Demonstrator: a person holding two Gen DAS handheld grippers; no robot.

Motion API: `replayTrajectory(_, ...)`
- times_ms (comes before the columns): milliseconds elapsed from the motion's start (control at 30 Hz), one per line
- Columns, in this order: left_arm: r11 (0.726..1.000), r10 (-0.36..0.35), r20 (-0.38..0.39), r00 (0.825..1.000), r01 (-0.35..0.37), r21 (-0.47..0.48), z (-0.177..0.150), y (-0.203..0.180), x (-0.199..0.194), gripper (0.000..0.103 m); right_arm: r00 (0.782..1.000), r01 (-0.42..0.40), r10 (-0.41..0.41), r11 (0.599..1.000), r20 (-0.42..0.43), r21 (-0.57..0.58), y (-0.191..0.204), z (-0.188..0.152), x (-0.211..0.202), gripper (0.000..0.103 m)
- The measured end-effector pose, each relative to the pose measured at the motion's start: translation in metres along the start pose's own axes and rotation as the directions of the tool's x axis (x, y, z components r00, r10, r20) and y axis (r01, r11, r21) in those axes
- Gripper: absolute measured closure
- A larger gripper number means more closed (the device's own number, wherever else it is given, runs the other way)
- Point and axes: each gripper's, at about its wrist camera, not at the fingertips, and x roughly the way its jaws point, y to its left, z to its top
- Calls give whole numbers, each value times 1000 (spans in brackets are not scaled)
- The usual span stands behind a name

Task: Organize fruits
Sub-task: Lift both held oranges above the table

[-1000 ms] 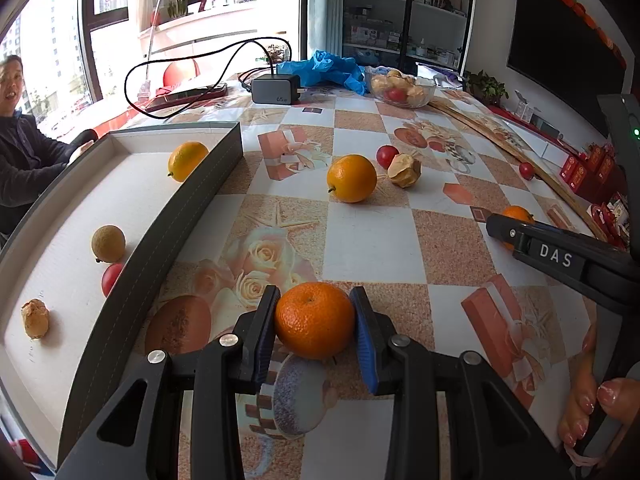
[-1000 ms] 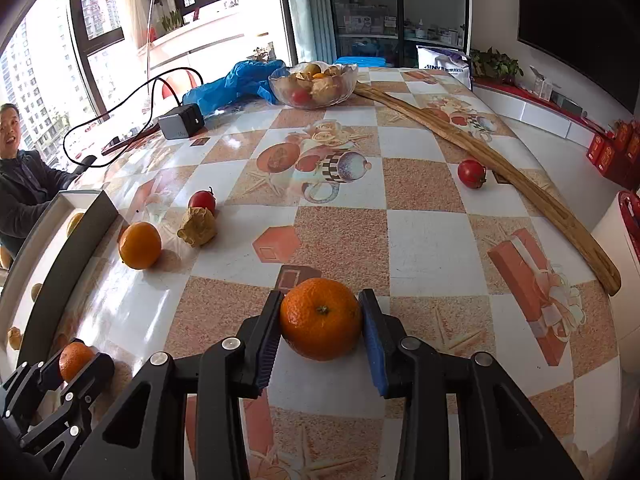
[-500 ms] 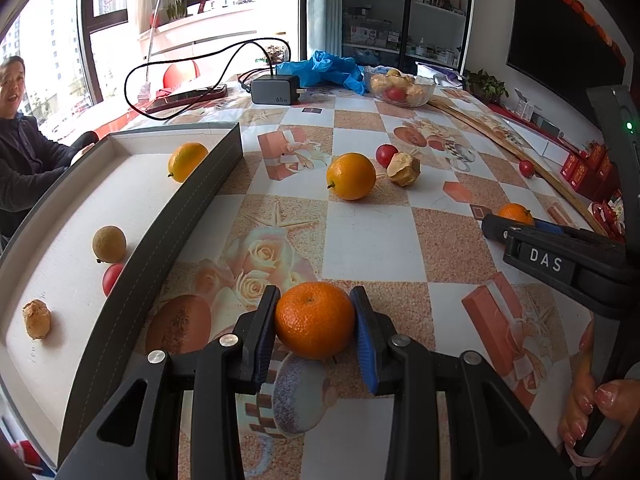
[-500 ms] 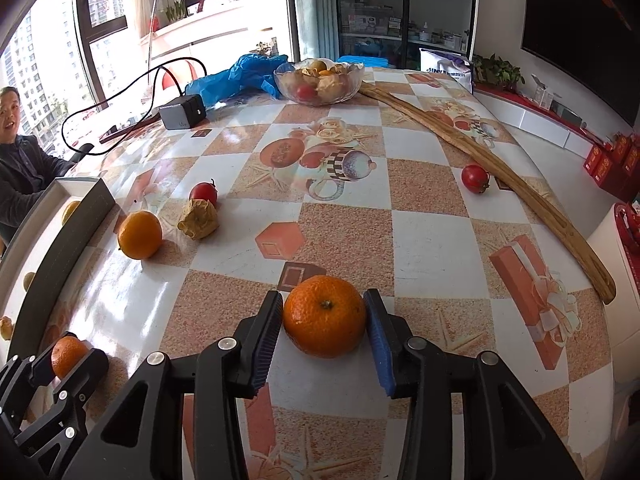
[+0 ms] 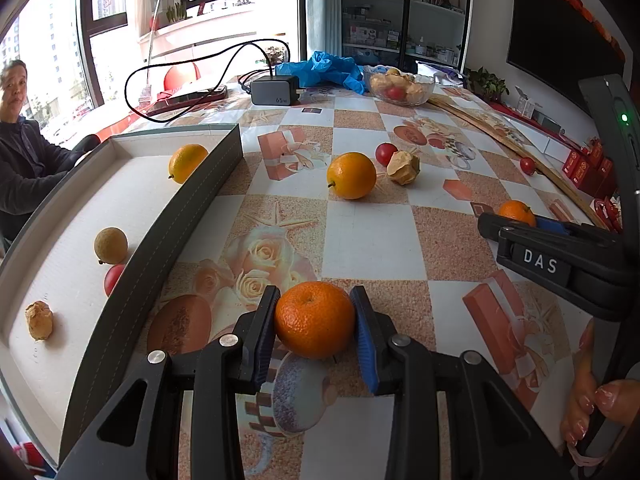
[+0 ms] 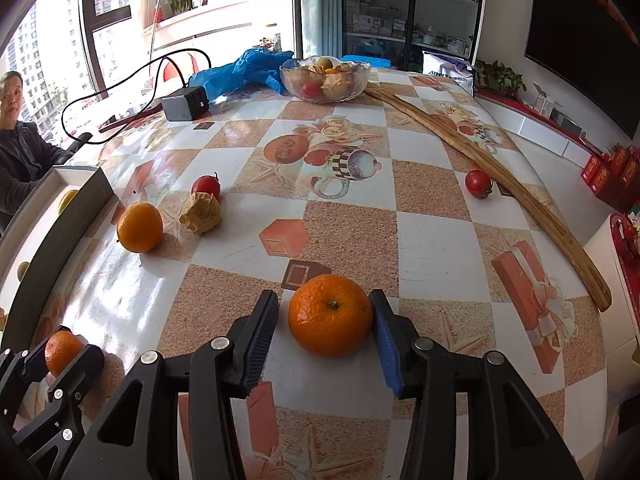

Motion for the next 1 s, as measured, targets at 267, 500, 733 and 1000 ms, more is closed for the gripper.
replayTrajectory(267, 1000, 1, 1, 1000, -1, 1, 0, 0, 0, 65, 1000, 5, -5, 1000, -1, -4, 0, 0, 0, 55)
replayTrajectory(500, 1000, 2, 1, 1000, -2, 2, 0, 0, 0, 65, 1000, -3, 3, 1000, 0, 0, -7, -13, -11, 63)
replayTrajectory(733, 1000, 2, 1, 1000, -2, 2, 0, 0, -1, 65, 1000, -16, 16, 1000, 1, 3, -12, -21, -18, 63)
replayTrajectory(1000, 1000, 1, 2, 1000, -1, 2, 0, 0, -1, 65, 1000, -16, 16, 1000, 0, -3, -12, -21, -17, 62)
